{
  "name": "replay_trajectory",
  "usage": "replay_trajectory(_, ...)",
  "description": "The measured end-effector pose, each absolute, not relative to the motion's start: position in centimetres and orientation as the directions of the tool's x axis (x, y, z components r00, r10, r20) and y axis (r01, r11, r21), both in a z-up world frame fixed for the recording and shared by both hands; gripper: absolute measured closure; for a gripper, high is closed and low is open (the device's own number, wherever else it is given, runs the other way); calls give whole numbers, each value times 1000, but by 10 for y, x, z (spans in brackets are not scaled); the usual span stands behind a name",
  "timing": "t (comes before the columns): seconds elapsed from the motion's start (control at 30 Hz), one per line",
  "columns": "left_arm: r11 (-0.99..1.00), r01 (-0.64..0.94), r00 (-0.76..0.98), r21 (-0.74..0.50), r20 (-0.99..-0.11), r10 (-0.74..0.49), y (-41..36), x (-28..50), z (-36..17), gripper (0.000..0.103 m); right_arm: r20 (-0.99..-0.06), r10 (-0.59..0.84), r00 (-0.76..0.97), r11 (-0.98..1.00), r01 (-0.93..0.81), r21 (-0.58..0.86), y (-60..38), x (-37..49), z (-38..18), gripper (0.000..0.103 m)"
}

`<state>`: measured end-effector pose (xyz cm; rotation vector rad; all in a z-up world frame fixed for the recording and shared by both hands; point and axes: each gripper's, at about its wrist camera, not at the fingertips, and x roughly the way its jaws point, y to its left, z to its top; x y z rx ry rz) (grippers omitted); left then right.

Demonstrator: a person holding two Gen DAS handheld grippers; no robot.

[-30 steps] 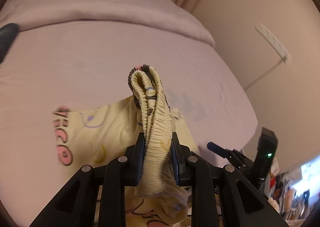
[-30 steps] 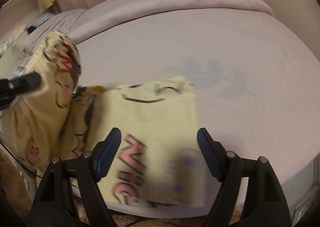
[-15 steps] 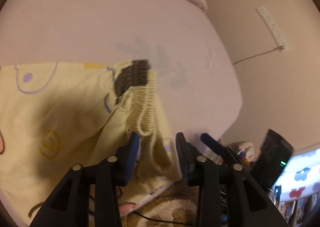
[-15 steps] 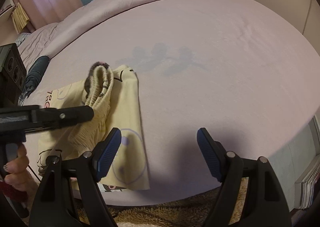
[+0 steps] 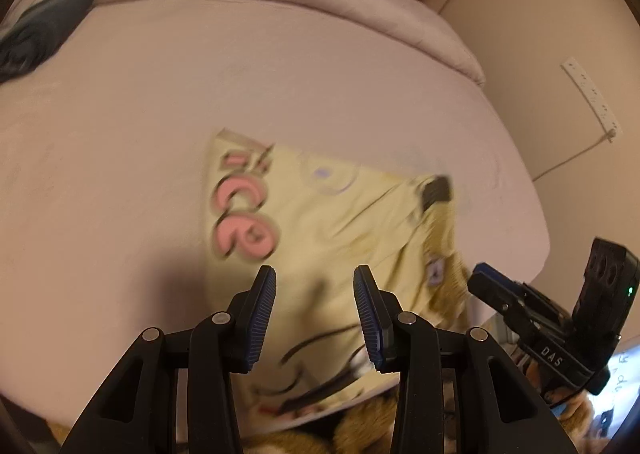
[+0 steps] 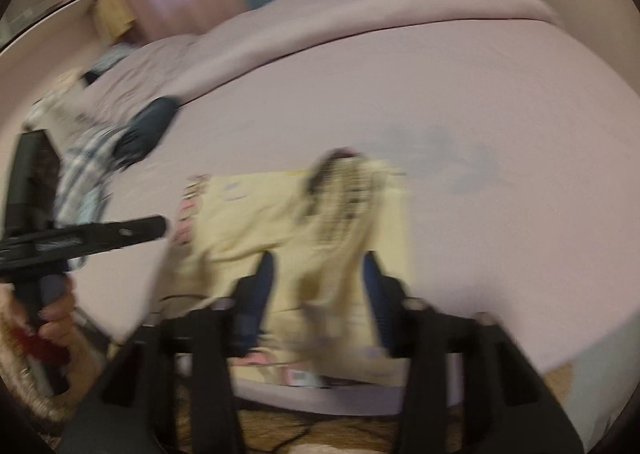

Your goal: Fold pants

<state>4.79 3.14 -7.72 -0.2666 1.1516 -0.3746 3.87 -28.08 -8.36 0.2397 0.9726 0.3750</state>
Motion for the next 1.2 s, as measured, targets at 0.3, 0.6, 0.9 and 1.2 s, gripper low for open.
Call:
replay_trajectory(0.3, 902, 139, 246, -409, -868, -431, 28, 33, -111, 65, -866, 252, 432, 968, -97, 233, -290, 47, -133, 83)
replay_trajectory(0.6, 907, 147, 256, -396, -870, -421, 31, 24, -110, 65, -842, 246, 480, 968, -80, 237, -312, 61, -108, 72)
replay_trajectory(0.9, 909, 147, 263, -391, -870, -417, 34, 16, -110, 65, -823, 368, 433, 924, -273, 269, -266, 76, -106, 74)
replay_trajectory(1.2, 902, 127, 260, -412, -864, -431, 40, 9, -109, 65, -840, 330, 430, 941, -224, 255, -267, 90, -133, 98)
